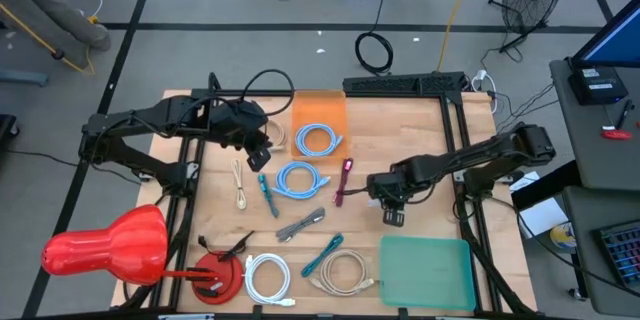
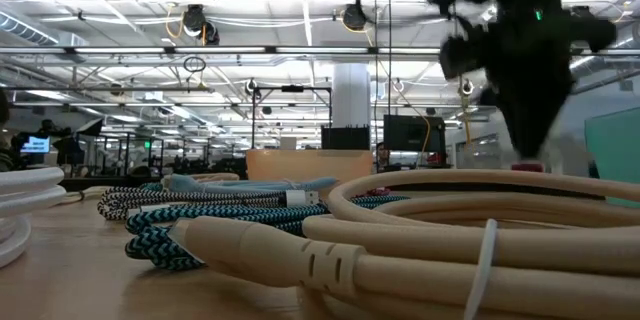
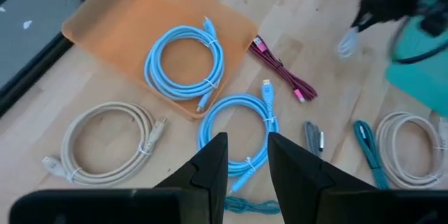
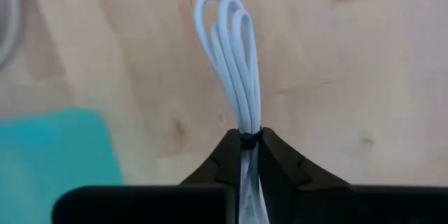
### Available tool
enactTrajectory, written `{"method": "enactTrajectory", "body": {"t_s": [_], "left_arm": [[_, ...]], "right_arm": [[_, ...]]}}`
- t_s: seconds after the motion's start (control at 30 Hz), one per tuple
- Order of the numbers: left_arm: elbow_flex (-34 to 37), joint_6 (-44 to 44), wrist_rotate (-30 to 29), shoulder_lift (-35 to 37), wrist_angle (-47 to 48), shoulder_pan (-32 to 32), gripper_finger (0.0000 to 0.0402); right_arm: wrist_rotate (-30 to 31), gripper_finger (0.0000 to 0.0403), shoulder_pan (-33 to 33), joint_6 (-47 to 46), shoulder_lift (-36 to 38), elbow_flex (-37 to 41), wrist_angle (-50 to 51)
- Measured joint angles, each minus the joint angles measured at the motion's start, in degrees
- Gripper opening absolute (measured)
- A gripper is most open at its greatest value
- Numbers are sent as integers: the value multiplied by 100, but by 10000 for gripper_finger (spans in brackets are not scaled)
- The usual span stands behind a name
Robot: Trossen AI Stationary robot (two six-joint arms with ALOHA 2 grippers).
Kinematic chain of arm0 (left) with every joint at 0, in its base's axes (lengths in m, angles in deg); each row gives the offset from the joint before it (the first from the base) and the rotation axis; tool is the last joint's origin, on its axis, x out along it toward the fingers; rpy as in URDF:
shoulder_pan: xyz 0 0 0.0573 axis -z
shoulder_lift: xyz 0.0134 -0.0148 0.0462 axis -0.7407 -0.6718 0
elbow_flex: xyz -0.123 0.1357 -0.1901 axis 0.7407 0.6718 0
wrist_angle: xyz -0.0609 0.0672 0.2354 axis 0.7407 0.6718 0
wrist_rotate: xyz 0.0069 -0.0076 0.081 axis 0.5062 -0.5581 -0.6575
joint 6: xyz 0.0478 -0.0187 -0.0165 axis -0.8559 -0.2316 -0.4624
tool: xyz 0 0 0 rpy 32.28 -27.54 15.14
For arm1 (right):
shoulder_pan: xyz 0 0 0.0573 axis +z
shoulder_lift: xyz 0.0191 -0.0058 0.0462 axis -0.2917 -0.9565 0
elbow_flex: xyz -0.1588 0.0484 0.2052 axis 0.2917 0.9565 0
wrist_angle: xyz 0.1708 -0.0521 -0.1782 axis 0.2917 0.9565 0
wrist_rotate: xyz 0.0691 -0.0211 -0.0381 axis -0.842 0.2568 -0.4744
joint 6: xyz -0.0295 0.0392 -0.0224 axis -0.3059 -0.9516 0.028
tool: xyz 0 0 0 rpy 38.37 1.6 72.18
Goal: Pick & Place USB Port
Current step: Put the top white usb cable into the blue bin
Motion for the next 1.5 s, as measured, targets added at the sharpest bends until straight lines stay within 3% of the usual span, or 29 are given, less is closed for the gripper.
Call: {"method": "enactTrajectory", "body": {"t_s": [0.13,0.27,0.5,0.7,0.9,1.2,1.5], "left_arm": [[0,-32,-41,0,-3,0,103],[0,-38,-41,0,-7,0,103],[0,-86,-3,0,-7,0,103],[0,-187,23,0,-3,-3,103],[0,-250,33,0,-1,-89,103],[0,-281,180,-2,1,-163,103],[0,-264,320,-2,9,-162,103]], "right_arm": [[156,17,148,-133,267,-1084,990],[293,17,719,-772,483,-1944,1609],[443,17,2199,-2371,567,-2265,1868],[131,17,3597,-3895,445,-2098,1751],[115,17,4558,-5135,233,-1705,1056],[-471,17,5166,-5989,-42,-505,-532],[-732,17,5342,-6225,-42,367,-1275]]}}
